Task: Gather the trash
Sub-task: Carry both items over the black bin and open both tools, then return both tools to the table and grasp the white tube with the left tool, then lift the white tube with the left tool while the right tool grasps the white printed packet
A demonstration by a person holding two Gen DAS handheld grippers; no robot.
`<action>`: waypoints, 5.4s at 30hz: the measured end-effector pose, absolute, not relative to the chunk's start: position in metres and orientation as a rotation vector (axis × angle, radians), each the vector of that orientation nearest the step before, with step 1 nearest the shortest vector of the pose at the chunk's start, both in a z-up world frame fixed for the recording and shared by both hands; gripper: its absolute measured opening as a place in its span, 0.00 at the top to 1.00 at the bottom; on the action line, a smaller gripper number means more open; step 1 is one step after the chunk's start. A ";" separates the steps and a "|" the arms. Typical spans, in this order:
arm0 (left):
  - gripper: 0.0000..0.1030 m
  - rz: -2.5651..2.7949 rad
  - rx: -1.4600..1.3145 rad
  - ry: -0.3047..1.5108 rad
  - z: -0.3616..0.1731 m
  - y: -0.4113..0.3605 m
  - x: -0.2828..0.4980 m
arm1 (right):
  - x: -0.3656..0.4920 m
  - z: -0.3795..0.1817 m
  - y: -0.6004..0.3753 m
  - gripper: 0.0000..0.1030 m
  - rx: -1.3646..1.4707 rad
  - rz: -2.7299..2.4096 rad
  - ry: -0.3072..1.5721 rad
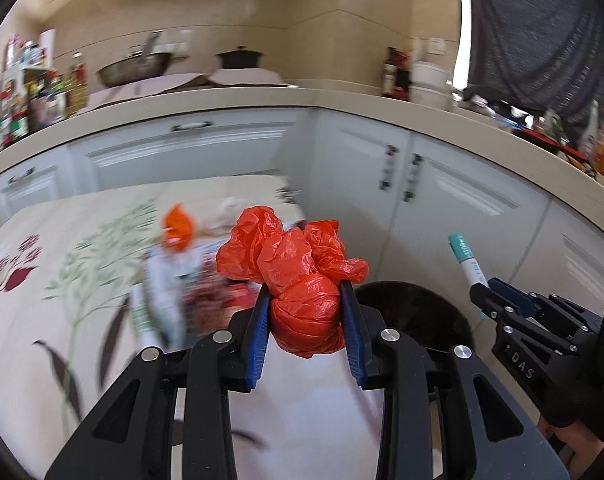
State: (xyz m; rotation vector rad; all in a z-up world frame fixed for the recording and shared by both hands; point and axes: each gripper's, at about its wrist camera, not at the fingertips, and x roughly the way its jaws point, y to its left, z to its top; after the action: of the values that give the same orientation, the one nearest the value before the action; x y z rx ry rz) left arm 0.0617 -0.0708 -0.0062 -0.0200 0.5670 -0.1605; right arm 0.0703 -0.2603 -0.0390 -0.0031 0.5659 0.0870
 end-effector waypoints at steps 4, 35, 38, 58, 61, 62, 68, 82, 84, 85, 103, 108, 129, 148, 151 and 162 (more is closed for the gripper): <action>0.67 -0.215 0.015 0.567 -0.007 -0.103 0.072 | 0.075 -0.041 -0.285 0.80 0.014 0.053 0.559; 0.67 -0.281 0.103 0.674 -0.048 -0.211 0.141 | 0.134 -0.078 -0.364 0.80 0.097 -0.040 0.593; 0.67 -0.279 0.109 0.674 -0.050 -0.214 0.144 | 0.139 -0.082 -0.364 0.80 0.101 -0.041 0.600; 0.48 -0.261 0.054 0.648 -0.028 -0.189 0.139 | 0.134 -0.068 -0.351 0.64 0.118 -0.043 0.574; 0.48 -0.242 0.042 0.638 -0.021 -0.175 0.133 | 0.130 -0.059 -0.339 0.64 0.117 -0.016 0.559; 0.48 -0.233 0.037 0.635 -0.018 -0.168 0.131 | 0.128 -0.055 -0.332 0.64 0.115 -0.003 0.553; 0.48 -0.156 0.017 0.620 -0.009 -0.124 0.115 | 0.123 -0.045 -0.297 0.63 0.096 0.072 0.549; 0.47 0.060 -0.041 0.624 -0.010 -0.012 0.072 | 0.101 -0.031 -0.187 0.63 0.012 0.288 0.557; 0.48 0.092 -0.054 0.636 -0.014 0.003 0.067 | 0.097 -0.030 -0.174 0.63 -0.004 0.315 0.559; 0.48 0.105 -0.061 0.643 -0.015 0.010 0.065 | 0.095 -0.030 -0.166 0.63 -0.013 0.328 0.561; 0.48 0.156 -0.116 0.710 -0.040 0.049 0.055 | 0.085 -0.038 -0.131 0.63 -0.061 0.379 0.596; 0.48 0.154 -0.101 0.745 -0.047 0.044 0.067 | 0.087 -0.039 -0.136 0.63 -0.053 0.375 0.599; 0.89 0.122 -0.092 0.786 -0.055 0.054 0.071 | 0.088 -0.032 -0.107 0.62 -0.073 0.457 0.589; 0.90 0.200 -0.163 0.765 -0.055 0.117 0.048 | 0.092 -0.045 -0.043 0.64 -0.153 0.551 0.682; 0.90 0.200 -0.169 0.761 -0.055 0.120 0.048 | 0.096 -0.048 -0.039 0.80 -0.148 0.560 0.709; 0.91 0.201 -0.183 0.751 -0.054 0.122 0.045 | 0.084 -0.041 -0.033 0.94 -0.199 0.560 0.639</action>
State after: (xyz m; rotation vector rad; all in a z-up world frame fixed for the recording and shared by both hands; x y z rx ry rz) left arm 0.0452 0.1221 -0.0542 -0.1828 0.7514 0.2010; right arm 0.0841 -0.0330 -0.0408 -0.1989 0.6393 0.5595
